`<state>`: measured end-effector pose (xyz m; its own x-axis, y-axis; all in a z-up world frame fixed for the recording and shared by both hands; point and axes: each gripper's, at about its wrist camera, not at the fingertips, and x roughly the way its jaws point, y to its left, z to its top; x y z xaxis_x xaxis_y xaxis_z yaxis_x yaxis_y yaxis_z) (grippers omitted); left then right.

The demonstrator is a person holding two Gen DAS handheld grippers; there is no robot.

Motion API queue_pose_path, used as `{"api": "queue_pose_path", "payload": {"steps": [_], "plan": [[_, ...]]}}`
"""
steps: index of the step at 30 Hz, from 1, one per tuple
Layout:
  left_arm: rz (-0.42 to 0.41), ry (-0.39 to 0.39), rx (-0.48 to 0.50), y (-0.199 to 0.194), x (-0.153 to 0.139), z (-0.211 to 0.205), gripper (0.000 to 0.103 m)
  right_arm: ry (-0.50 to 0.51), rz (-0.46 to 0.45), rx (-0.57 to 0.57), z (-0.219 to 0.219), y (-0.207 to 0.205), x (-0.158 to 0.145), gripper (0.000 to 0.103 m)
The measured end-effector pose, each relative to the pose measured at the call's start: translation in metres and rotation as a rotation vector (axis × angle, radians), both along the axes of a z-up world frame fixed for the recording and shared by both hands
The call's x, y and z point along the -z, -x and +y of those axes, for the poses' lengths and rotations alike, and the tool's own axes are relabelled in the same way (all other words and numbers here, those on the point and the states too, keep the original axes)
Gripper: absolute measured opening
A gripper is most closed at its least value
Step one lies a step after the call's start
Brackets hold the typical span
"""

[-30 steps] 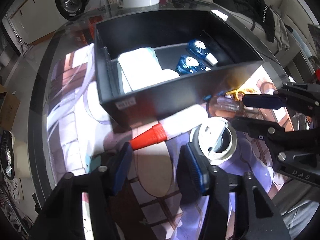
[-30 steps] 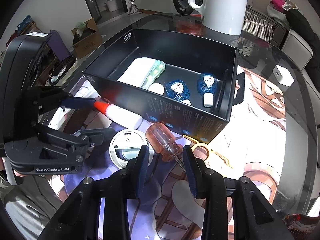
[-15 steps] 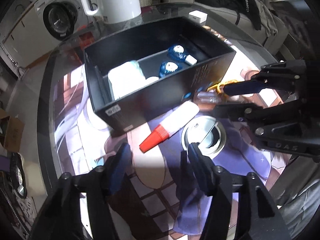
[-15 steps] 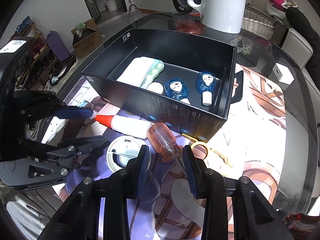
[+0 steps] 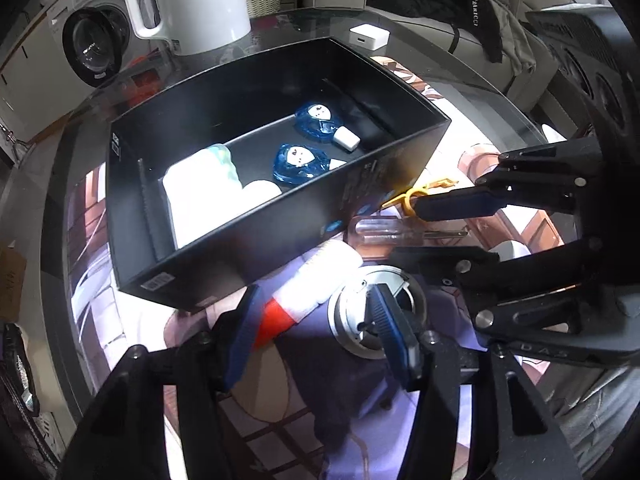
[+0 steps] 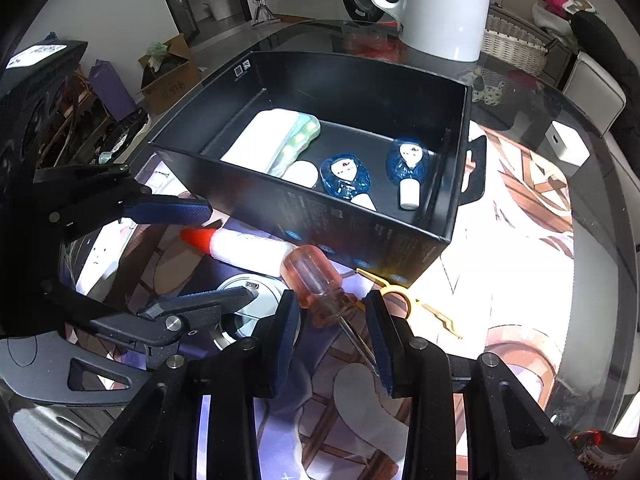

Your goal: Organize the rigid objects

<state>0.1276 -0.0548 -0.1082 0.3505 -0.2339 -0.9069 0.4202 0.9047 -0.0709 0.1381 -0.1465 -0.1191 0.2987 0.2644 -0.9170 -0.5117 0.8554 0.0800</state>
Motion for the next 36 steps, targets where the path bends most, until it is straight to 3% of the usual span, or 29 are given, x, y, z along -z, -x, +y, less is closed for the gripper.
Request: {"api": "queue_pose_path", "payload": {"steps": [4,6,11,22,27,33,36], "plan": [[0.028,0.022,0.001,0.004,-0.002,-0.001,0.032,0.008,0.000,-0.004,0.000,0.002,0.000,0.035],[0.043,0.030,-0.010,0.007,-0.003,0.001,0.019,0.023,-0.003,-0.010,0.002,0.003,0.000,0.029],[0.054,0.019,-0.012,0.019,-0.004,0.003,0.007,0.019,0.012,-0.005,-0.002,0.006,0.000,0.027],[0.032,-0.015,-0.031,0.019,-0.002,0.006,0.011,0.012,0.035,0.013,-0.009,0.014,0.001,0.027],[0.011,-0.033,-0.021,0.008,0.001,-0.003,0.035,0.001,0.040,0.009,-0.010,0.010,0.002,0.027],[0.030,-0.061,-0.020,-0.006,0.012,-0.016,0.033,0.008,0.034,-0.004,-0.008,0.010,0.002,0.027],[0.039,-0.057,-0.025,-0.006,0.013,-0.018,0.024,-0.002,0.028,-0.003,-0.007,0.010,0.003,0.028]]}}
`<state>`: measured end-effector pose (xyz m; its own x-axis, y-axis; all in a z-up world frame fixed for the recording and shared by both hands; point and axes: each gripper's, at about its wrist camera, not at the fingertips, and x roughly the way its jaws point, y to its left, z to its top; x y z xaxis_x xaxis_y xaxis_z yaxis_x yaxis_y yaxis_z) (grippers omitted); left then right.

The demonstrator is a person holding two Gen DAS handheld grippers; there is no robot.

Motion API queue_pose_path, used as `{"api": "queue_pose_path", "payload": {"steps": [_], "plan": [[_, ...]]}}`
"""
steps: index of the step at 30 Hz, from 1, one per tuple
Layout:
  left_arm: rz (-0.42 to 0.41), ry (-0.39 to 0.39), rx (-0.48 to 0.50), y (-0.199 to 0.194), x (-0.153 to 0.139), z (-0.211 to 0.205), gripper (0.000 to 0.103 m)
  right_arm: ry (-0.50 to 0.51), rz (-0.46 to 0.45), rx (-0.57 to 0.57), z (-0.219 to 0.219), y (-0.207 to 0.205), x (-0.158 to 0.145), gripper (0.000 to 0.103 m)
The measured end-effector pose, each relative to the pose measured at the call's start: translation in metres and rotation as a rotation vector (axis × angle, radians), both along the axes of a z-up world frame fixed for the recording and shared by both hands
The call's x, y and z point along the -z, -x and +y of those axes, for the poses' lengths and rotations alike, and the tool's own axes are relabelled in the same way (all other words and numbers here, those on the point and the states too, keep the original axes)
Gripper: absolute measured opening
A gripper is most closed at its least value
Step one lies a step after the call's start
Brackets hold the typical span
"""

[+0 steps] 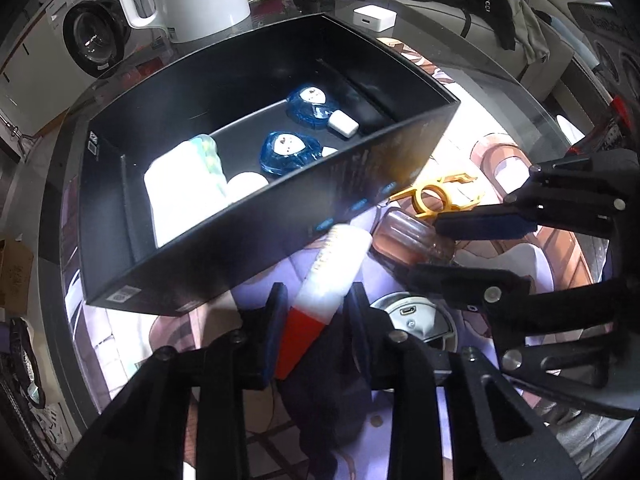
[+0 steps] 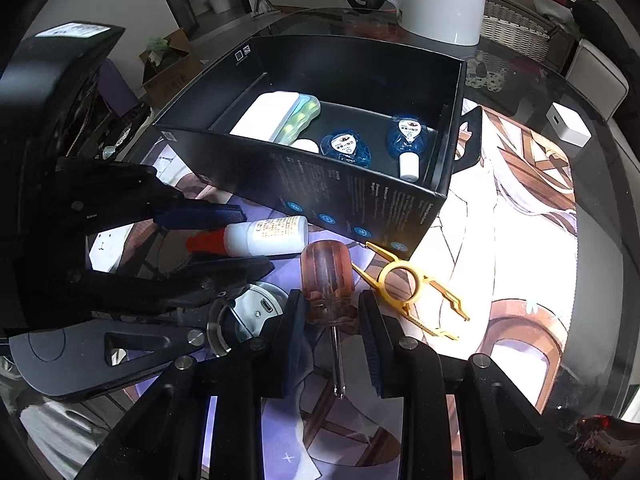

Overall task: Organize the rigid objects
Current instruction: 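Lift the tube with the left tool while the right tool lifts the screwdriver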

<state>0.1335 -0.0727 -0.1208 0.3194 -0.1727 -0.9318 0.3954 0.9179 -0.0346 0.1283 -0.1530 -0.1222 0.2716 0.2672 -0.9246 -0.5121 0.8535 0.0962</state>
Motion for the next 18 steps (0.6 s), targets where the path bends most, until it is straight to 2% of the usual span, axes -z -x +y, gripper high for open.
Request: {"api": "queue_pose_path", "payload": {"steps": [5,12,18], "plan": [[-0.004,-0.022,-0.025,0.009,0.000,0.003,0.021,0.020,-0.001,-0.007,0.002,-0.001,0.007,0.029],[0.000,-0.003,-0.076,0.025,-0.005,0.023,0.021,0.055,-0.004,-0.006,0.011,0.006,0.004,0.027],[-0.063,0.018,-0.086,0.030,-0.018,0.033,0.021,0.045,-0.041,0.017,0.014,0.016,-0.004,0.027]]}}
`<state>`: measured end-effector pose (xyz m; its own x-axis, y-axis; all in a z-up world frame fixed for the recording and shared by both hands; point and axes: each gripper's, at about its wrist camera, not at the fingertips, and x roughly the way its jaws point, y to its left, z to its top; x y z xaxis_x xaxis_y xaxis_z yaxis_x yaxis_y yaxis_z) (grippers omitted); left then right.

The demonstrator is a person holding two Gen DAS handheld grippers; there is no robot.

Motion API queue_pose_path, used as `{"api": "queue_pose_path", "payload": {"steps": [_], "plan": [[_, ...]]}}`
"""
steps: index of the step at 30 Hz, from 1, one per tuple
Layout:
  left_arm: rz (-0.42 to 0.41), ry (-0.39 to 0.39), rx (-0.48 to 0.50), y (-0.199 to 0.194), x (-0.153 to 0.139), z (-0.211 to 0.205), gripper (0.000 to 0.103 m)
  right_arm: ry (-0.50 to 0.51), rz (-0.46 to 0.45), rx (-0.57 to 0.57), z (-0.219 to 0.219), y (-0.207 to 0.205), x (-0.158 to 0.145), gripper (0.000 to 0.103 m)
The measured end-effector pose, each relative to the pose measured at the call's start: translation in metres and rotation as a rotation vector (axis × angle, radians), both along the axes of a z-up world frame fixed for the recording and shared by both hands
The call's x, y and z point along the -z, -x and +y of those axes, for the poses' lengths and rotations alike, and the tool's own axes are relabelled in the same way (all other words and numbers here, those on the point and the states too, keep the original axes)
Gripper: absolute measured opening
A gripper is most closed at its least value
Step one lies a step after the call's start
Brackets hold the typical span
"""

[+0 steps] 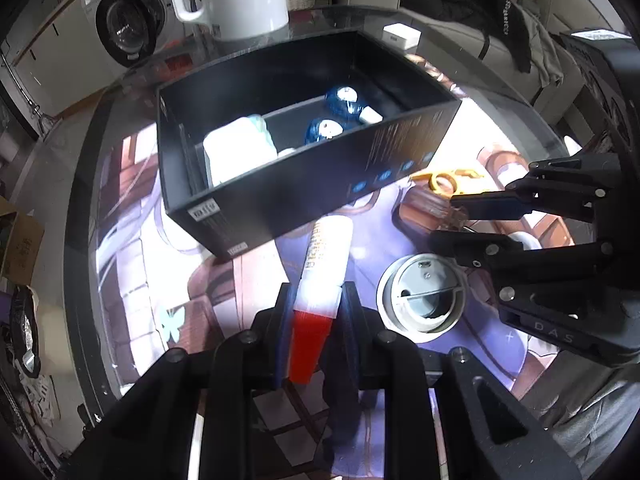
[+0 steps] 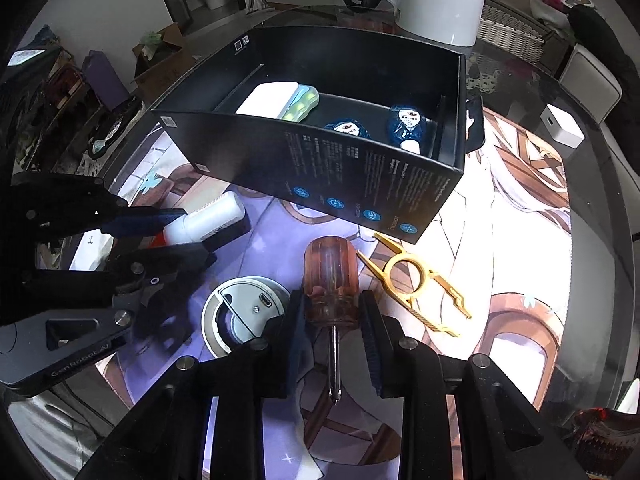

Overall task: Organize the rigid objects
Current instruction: 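Lift the tube with the left tool while the right tool lifts the screwdriver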

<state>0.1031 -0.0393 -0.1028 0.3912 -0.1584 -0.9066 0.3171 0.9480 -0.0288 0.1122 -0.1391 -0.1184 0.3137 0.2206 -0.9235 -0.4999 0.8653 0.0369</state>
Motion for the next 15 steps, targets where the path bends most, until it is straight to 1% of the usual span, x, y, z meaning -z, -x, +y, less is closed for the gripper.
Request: {"api": "queue_pose_path", "payload": {"steps": [4,5,7,10,13,15], "plan": [[-0.085,0.028,0.007,0.006,-0.021,0.002,0.021,-0.041,-0.074,0.014,-0.005,0.003,-0.018,0.027],[-0.113,0.040,0.009,0.008,-0.026,0.002,0.021,-0.055,-0.094,0.021,-0.006,0.005,-0.024,0.027],[-0.200,0.065,0.020,0.015,-0.041,0.004,0.021,-0.097,-0.132,0.028,-0.009,0.008,-0.036,0.027],[-0.271,0.109,0.002,0.018,-0.059,0.009,0.021,-0.143,-0.207,0.044,-0.013,0.012,-0.055,0.027],[-0.347,0.140,-0.019,0.019,-0.073,0.015,0.021,-0.156,-0.324,0.047,-0.013,0.023,-0.077,0.027],[-0.400,0.149,-0.037,0.024,-0.080,0.018,0.021,-0.200,-0.382,0.044,-0.017,0.030,-0.088,0.027]]}}
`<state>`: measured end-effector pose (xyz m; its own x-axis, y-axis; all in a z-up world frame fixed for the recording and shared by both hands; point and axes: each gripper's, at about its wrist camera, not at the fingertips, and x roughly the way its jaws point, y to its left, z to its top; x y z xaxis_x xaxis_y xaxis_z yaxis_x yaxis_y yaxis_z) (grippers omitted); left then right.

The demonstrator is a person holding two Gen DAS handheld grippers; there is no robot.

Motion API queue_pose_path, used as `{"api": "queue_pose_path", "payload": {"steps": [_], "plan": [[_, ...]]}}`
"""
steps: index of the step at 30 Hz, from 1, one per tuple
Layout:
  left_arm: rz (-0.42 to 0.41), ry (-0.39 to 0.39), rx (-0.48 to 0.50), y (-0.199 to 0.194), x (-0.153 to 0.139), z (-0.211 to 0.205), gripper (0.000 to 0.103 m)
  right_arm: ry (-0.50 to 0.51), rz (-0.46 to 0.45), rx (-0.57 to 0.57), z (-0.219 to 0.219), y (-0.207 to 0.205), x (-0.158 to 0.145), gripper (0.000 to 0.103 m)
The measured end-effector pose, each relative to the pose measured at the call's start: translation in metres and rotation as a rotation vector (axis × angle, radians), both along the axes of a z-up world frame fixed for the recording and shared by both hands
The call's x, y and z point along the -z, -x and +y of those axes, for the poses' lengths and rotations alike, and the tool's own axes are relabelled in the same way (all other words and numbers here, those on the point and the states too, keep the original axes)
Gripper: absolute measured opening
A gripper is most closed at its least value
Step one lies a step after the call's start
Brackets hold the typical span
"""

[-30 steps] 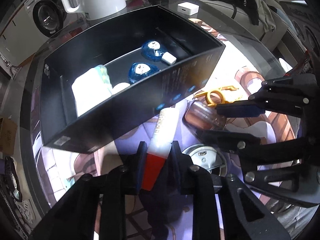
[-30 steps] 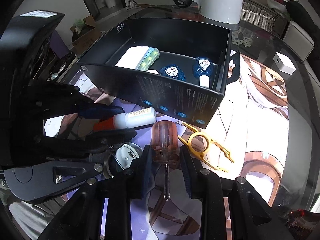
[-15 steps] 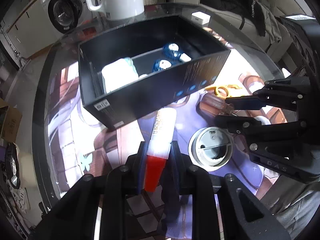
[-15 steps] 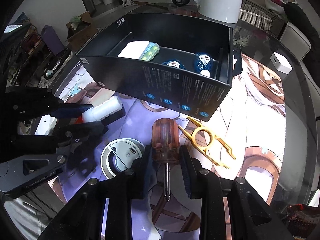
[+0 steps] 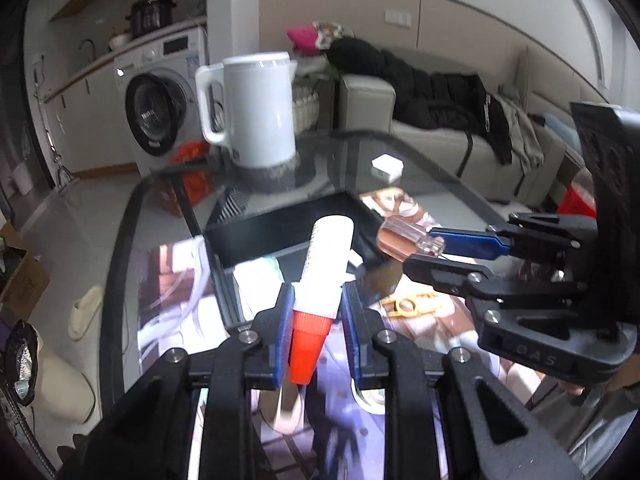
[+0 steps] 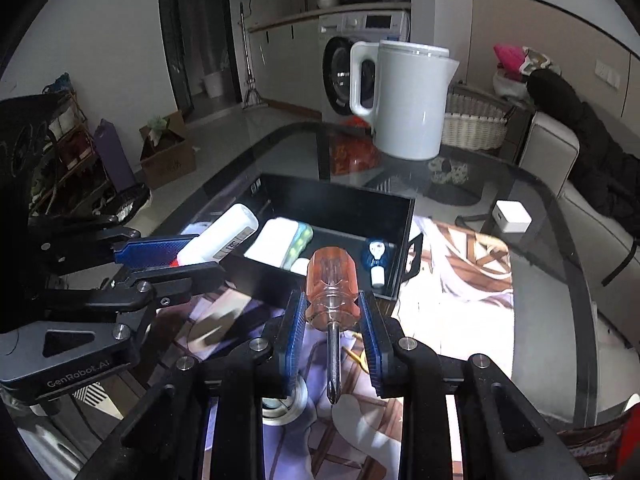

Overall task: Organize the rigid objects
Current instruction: 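Lift the tube with the left tool while the right tool lifts the screwdriver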

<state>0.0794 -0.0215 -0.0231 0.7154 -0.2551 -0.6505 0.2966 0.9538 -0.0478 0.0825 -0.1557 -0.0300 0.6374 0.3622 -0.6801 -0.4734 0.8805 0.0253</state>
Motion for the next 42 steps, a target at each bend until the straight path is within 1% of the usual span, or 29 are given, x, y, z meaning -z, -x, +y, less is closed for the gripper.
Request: {"api": "queue_pose_path", "payload": {"steps": [3,6,9,13,16,21,25,29,32,36,42], "plan": [[-0.063,0.021,-0.036,0.003,-0.011,0.004,0.021,-0.023,-0.146,0.007,-0.004,0.015,-0.014,0.027],[-0.116,0.028,-0.093,0.005,-0.015,0.010,0.021,-0.061,-0.281,0.054,-0.008,0.031,-0.022,0.027],[-0.169,0.034,-0.120,0.011,-0.019,0.017,0.021,-0.078,-0.353,0.097,-0.012,0.041,-0.028,0.027],[-0.198,0.021,-0.110,0.013,-0.019,0.019,0.021,-0.089,-0.364,0.098,-0.013,0.044,-0.033,0.027],[-0.207,0.024,-0.110,0.013,-0.020,0.020,0.021,-0.101,-0.362,0.093,-0.017,0.043,-0.034,0.027],[-0.231,0.039,-0.125,0.016,-0.024,0.021,0.021,-0.101,-0.390,0.088,-0.014,0.051,-0.036,0.027],[-0.283,0.049,-0.155,0.024,-0.030,0.025,0.021,-0.102,-0.440,0.088,-0.013,0.059,-0.040,0.027],[-0.340,0.049,-0.164,0.032,-0.037,0.026,0.021,-0.102,-0.543,0.083,-0.015,0.071,-0.051,0.027],[-0.381,0.045,-0.170,0.038,-0.041,0.025,0.021,-0.096,-0.582,0.065,-0.013,0.080,-0.055,0.027],[-0.396,0.062,-0.172,0.038,-0.047,0.026,0.021,-0.105,-0.576,0.065,-0.013,0.081,-0.060,0.027],[-0.414,0.107,-0.210,0.028,-0.057,0.034,0.021,-0.153,-0.584,0.095,-0.020,0.071,-0.078,0.027]]}}
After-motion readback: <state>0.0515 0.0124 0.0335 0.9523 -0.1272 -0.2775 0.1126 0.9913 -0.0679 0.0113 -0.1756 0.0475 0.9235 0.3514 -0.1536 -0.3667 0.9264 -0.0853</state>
